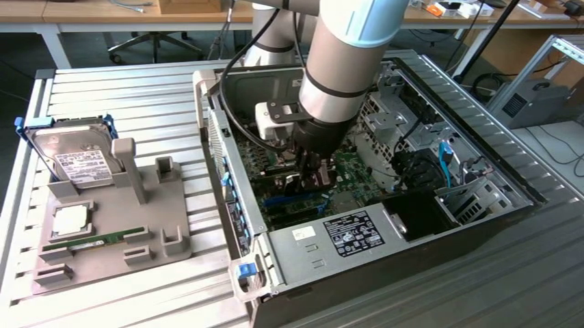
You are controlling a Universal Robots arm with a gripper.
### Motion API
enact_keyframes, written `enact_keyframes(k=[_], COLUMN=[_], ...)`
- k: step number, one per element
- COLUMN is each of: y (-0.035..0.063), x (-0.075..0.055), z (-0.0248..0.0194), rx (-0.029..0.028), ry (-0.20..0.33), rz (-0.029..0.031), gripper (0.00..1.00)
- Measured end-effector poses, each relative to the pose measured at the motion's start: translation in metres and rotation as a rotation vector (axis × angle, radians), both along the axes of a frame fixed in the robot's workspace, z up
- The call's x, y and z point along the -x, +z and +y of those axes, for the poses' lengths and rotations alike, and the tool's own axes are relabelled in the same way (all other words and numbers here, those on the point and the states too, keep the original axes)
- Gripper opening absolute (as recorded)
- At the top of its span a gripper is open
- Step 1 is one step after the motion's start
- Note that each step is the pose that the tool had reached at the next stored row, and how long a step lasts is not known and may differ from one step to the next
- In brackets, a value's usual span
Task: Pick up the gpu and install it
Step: 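Insert the gpu into the slot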
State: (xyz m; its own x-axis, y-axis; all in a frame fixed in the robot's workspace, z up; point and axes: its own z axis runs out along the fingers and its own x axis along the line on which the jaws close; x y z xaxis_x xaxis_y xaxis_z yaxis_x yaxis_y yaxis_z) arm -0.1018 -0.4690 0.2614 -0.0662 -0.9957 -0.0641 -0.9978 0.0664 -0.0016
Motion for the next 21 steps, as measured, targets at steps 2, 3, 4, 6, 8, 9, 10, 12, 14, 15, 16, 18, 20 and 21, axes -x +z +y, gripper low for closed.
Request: enact_keyframes(k=[2, 3, 4, 6, 8, 9, 10, 12, 14, 15, 16, 18, 20, 21], y=[0.0001, 0.0001, 0.0001, 0.0001, 0.0002, 0.0002, 0.0003, 0.0002, 0.0003, 0.0004, 0.0004, 0.0004, 0.0005, 0.0005], x=[0.0, 0.0, 0.0, 0.0, -0.0001, -0.0001, -0.0001, -0.0011, -0.0028, -0.0037, -0.0041, -0.0042, -0.0045, -0.0046], z=[-0.0001, 0.0, 0.0, 0.0, -0.0001, -0.0001, -0.0002, -0.0003, -0.0002, -0.0002, -0.0002, -0.0002, -0.0004, -0.0006], rx=[0.0008, 0.0009, 0.0012, 0.0013, 0.0015, 0.0017, 0.0017, 0.0016, 0.0015, 0.0016, 0.0016, 0.0017, 0.0027, 0.0034], ry=[0.002, 0.002, 0.002, 0.002, 0.004, 0.005, 0.006, 0.007, 0.006, 0.006, 0.006, 0.006, 0.006, 0.006], rz=[0.0001, 0.0001, 0.0001, 0.0, 0.0, 0.0001, 0.0002, 0.0006, 0.0019, 0.0024, 0.0027, 0.0028, 0.003, 0.003], gripper=[0.27, 0.27, 0.27, 0.27, 0.27, 0.27, 0.27, 0.27, 0.27, 0.27, 0.27, 0.27, 0.27, 0.27])
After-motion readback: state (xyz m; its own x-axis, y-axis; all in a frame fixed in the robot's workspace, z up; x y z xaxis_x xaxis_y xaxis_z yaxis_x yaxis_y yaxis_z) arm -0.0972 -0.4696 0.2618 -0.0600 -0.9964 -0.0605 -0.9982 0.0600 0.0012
